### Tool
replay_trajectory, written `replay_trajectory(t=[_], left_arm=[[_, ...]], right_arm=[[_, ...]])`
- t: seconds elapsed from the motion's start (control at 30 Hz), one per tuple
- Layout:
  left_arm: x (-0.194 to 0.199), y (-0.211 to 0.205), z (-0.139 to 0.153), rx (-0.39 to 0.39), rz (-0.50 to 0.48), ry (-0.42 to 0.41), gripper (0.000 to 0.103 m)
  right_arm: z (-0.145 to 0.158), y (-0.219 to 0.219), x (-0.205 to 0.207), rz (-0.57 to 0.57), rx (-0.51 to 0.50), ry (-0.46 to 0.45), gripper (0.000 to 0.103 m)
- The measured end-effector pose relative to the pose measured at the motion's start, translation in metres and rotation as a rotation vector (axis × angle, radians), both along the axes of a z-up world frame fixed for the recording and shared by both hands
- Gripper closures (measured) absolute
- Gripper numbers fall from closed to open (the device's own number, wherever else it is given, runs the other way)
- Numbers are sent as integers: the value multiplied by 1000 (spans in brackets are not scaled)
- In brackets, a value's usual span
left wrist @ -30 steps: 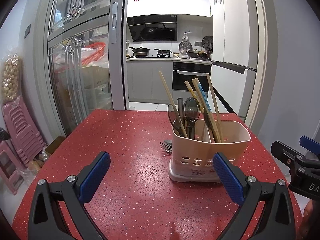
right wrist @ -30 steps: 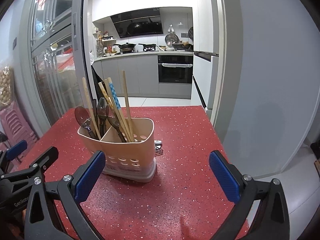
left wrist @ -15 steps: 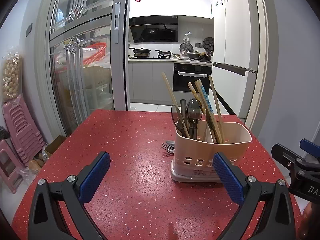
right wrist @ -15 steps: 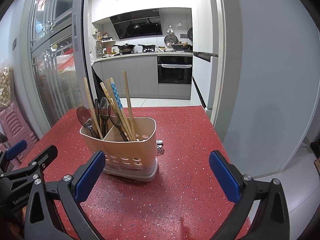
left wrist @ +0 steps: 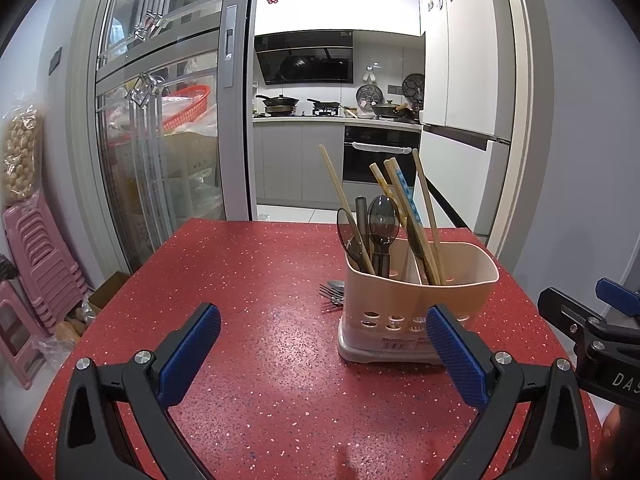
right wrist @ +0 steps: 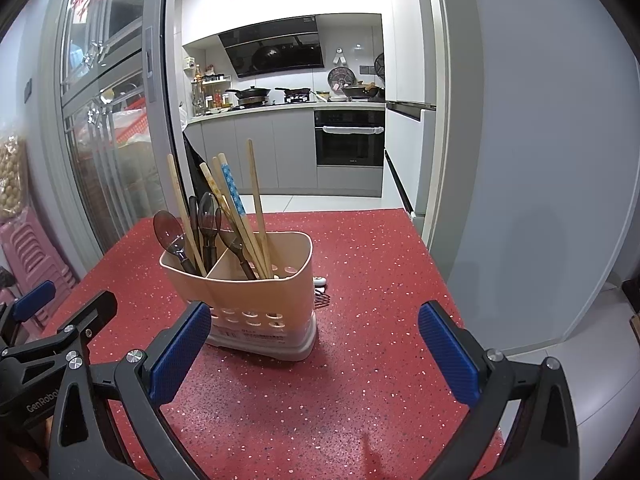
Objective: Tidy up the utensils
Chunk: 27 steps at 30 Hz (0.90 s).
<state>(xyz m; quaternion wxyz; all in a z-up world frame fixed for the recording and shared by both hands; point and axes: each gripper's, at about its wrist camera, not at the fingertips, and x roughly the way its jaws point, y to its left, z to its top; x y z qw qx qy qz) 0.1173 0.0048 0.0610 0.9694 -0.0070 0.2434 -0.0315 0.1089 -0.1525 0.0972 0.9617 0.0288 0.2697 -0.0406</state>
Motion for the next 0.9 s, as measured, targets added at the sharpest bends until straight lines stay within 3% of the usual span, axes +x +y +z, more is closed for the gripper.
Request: replay_trajectory(t=[0.9], left_arm=[[3, -1, -1, 7, -6, 14, 0]], right_arm=[[-2, 1, 1, -1, 4, 4, 0]])
